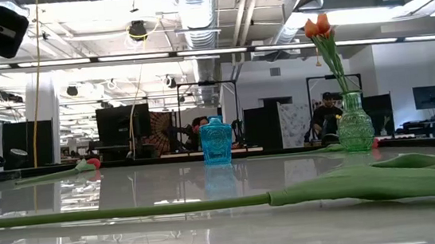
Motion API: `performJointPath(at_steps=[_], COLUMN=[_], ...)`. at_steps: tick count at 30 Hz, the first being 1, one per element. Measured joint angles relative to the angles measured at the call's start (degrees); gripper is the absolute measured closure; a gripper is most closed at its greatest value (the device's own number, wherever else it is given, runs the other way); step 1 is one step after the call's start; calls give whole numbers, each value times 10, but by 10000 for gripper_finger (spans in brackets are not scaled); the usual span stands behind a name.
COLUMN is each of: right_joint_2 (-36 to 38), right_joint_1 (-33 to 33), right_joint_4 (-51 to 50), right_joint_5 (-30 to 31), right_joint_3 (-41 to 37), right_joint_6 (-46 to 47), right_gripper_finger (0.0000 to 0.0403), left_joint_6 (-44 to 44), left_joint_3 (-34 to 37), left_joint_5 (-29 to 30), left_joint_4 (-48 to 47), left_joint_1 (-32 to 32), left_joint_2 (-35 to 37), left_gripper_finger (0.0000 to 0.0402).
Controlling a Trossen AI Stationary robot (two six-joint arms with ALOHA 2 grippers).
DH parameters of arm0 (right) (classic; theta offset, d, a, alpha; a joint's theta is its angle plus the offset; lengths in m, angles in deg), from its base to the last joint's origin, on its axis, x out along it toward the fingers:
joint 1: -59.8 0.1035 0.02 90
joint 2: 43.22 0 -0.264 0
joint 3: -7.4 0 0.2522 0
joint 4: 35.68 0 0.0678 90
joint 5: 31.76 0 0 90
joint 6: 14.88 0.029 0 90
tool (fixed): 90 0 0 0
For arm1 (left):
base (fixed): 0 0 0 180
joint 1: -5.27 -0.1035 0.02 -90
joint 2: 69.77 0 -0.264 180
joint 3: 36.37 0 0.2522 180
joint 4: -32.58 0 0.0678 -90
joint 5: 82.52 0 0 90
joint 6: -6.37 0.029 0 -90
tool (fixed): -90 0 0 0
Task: Sort flowers into vase by color
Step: Put the red flowers into the bottom blue vase
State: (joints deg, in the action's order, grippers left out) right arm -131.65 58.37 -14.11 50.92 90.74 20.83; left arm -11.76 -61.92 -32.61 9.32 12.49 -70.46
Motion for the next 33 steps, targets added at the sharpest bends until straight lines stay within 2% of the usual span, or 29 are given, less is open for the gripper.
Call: performJointPath(at_steps=[3,8,12,15,17,24,25,29,33], right_joint_2=[-11,-70,-153,-214,-243,-328,-338,-358,-358], right_joint_1=[22,32,39,40,39,33,33,32,33], right_joint_4=[-80,-180,-219,-219,-219,-271,-276,-274,-281], right_joint_5=[22,21,-26,-70,-90,-92,-92,-90,-63], right_joint_3=[60,176,267,338,381,473,479,497,498], right_joint_6=[-96,-171,-197,-196,-193,-193,-193,-176,-171], right_gripper_finger=[97,99,120,155,192,377,385,373,383], left_joint_6=[-5,-25,-26,-34,-40,-42,-42,-42,-42], left_joint_3=[0,0,0,0,0,0,0,0,0], left_joint_5=[0,-1,-1,-1,-1,0,3,9,17], left_joint_4=[2,18,24,31,30,30,29,24,12], left_joint_1=[0,0,0,0,0,0,0,0,0], left_joint_2=[0,0,0,0,0,0,0,0,0], left_gripper_finger=[399,398,397,397,397,397,397,392,374])
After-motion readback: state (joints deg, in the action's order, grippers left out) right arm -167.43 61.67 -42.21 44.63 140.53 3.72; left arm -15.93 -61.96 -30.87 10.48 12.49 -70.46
